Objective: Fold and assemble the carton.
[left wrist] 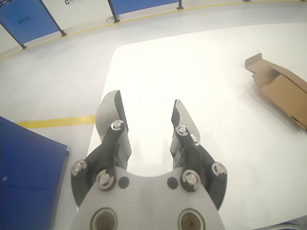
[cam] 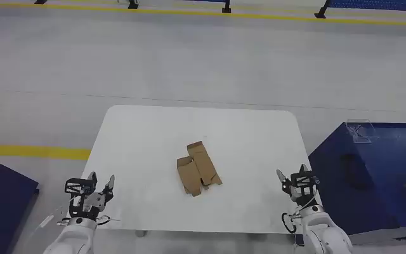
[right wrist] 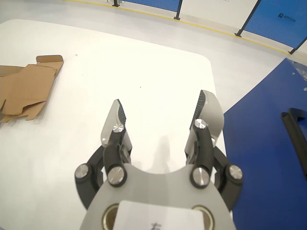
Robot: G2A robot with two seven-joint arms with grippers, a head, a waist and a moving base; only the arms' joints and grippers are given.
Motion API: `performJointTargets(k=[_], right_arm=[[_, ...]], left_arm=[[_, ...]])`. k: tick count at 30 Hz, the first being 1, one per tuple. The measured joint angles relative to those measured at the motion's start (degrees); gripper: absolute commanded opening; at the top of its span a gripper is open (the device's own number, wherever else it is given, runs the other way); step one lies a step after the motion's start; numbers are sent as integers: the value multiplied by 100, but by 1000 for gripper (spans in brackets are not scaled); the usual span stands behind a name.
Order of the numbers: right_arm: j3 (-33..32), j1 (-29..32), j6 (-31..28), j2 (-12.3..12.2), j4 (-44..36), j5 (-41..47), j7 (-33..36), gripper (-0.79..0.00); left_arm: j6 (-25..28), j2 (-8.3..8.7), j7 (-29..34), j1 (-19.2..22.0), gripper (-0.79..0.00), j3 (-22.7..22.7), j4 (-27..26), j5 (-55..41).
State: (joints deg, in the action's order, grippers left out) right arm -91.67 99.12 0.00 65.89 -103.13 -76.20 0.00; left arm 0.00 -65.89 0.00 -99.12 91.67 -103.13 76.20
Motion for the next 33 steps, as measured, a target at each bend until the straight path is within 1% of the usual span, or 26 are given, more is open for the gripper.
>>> performJointTargets(k=[9, 10, 12, 14, 17, 18, 20, 22, 23, 24, 27, 29, 33], right_arm=[[0, 0, 0, 0, 0, 0, 0, -225], [0, 0, 0, 0, 0, 0, 0, 0], [0, 0, 0, 0, 0, 0, 0, 0], [0, 0, 0, 0, 0, 0, 0, 0], [0, 0, 0, 0, 0, 0, 0, 0], [0, 0, 0, 0, 0, 0, 0, 0], [0, 0, 0, 0, 0, 0, 0, 0], [0, 0, 0, 0, 0, 0, 0, 0], [0, 0, 0, 0, 0, 0, 0, 0], [0, 0, 0, 0, 0, 0, 0, 0], [0, 0, 0, 0, 0, 0, 0, 0], [0, 0, 0, 0, 0, 0, 0, 0], [0, 0, 0, 0, 0, 0, 0, 0]], left_arm=[[0, 0, 0, 0, -415, 0, 0, 0], [0, 0, 0, 0, 0, 0, 0, 0], [53, -8, 55, 1, 0, -30, -33, -54], [242, -33, 359, 67, 0, -84, -172, -425], [405, -96, 955, 244, 0, -187, -423, -1875], [449, -120, 1257, 326, 0, -254, -484, -2572], [475, -146, 1797, 491, 0, -366, -501, -3539], [421, -170, 2508, 760, 0, -538, -392, -4554], [387, -176, 2894, 908, 0, -632, -294, -4978], [342, -184, 3446, 1137, 0, -748, -124, -5555], [334, -206, 4477, 1714, 0, -991, 417, -6695], [415, -230, 4680, 1994, 0, -1168, 762, -6978], [401, -324, 4419, 2556, 0, -1781, 1555, -6774]])
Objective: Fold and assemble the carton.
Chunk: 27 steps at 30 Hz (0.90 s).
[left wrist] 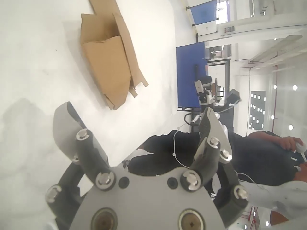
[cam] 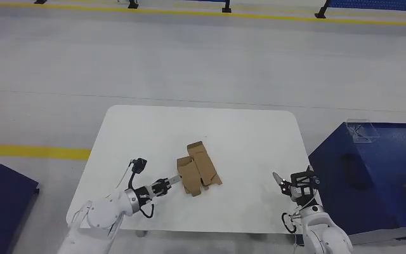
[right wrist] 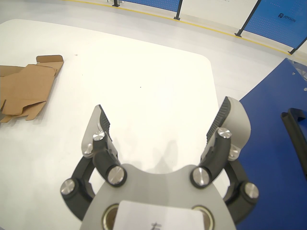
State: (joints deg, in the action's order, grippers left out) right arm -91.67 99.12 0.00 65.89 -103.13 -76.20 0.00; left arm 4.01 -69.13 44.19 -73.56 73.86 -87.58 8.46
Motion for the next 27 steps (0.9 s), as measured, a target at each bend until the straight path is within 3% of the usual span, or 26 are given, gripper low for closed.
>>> performJointTargets(k=[1, 2, 5, 11, 17, 20, 22, 27], right_arm=[[0, 0, 0, 0, 0, 0, 0, 0], [0, 0, 0, 0, 0, 0, 0, 0], [0, 0, 0, 0, 0, 0, 0, 0], [0, 0, 0, 0, 0, 0, 0, 0], [0, 0, 0, 0, 0, 0, 0, 0], [0, 0, 0, 0, 0, 0, 0, 0], [0, 0, 0, 0, 0, 0, 0, 0], [0, 0, 0, 0, 0, 0, 0, 0]], left_arm=[[22, -20, -67, 105, -145, -115, 146, 36], [43, -40, -106, 201, -212, -223, 288, 58], [105, -98, -211, 482, -326, -514, 702, 106], [111, -185, -459, 870, -357, -912, 1304, 348], [254, -247, -475, 1079, -437, -1094, 1659, 184], [307, -287, -468, 1176, -563, -1212, 1802, 93], [335, -321, -483, 1257, -785, -1293, 1917, 11], [522, -374, -403, 1425, -785, -1364, 2108, -307]])
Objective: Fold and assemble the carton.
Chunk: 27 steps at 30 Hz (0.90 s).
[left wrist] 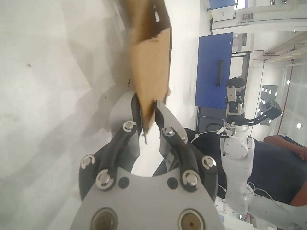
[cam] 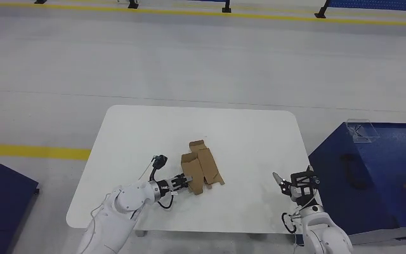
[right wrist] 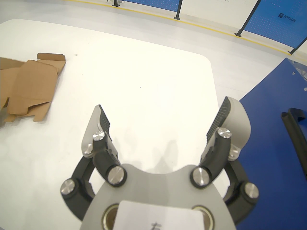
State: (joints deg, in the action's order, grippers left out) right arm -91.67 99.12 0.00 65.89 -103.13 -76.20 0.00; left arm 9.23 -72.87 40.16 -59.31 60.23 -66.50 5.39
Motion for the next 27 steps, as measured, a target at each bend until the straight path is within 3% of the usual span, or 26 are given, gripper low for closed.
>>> performJointTargets(k=[5, 8, 14, 17, 20, 24, 27], right_arm=[[0, 0, 0, 0, 0, 0, 0, 0], [0, 0, 0, 0, 0, 0, 0, 0], [5, 4, -9, 0, 5, 9, 8, 0], [24, 56, -552, -10, -123, 475, 499, 0], [-128, 128, -1723, -43, -340, 1612, 1146, 0], [-401, -99, -3171, -143, -186, 4328, 2765, 0], [-355, -565, -3439, -236, 184, 6256, 4212, 0]], left_arm=[[341, 47, 257, -108, -785, 195, -223, -357], [586, 150, 462, -400, -785, 486, -759, -428], [987, 403, 1016, -1375, -785, 1233, -2278, -425], [1143, 490, 1106, -1817, -785, 1498, -2870, -238], [1190, 536, 1163, -2115, -785, 1595, -3180, -210], [1206, 574, 1246, -2286, -785, 1573, -3303, -112], [1177, 586, 1332, -2327, -785, 1468, -3296, -138]])
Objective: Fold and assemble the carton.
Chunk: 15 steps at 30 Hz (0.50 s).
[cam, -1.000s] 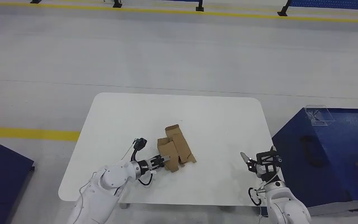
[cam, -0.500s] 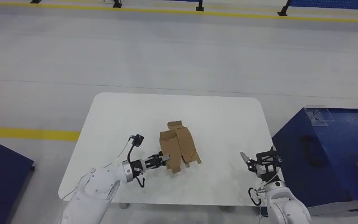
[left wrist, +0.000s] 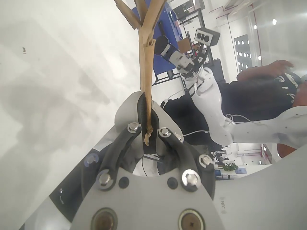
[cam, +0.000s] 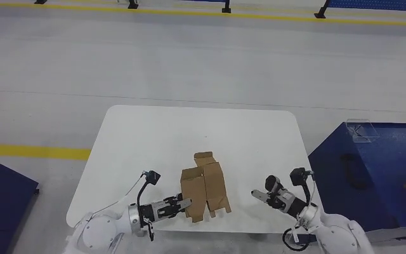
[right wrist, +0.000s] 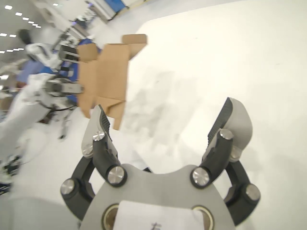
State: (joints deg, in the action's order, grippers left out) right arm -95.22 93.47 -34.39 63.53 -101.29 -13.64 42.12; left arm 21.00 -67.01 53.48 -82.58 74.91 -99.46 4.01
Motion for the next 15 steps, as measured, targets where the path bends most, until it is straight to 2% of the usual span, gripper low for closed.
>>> performJointTargets(k=[3, 6, 11, 12, 13, 15], right_arm=[[187, -579, 78, -68, 523, 1553, 1245, 0], [572, -1229, 333, -80, 1186, 2590, 2161, 0], [1286, -2134, 682, -20, 2110, 3315, 2916, 0], [1445, -2285, 667, -3, 2263, 3333, 3016, -74], [1553, -2371, 644, 9, 2351, 3331, 3074, -114], [1751, -2511, 600, 28, 2504, 3295, 3151, -102]], left_arm=[[-36, 7, 76, 3, -785, -103, 27, -110], [-91, 9, 61, 40, -785, -195, 86, -182], [2, 24, 105, 50, -785, -289, 109, -307], [11, 31, 112, 39, -785, -289, 99, -351], [13, 36, 117, 32, -785, -283, 93, -388], [28, 49, 89, 15, -785, -249, 90, -484]])
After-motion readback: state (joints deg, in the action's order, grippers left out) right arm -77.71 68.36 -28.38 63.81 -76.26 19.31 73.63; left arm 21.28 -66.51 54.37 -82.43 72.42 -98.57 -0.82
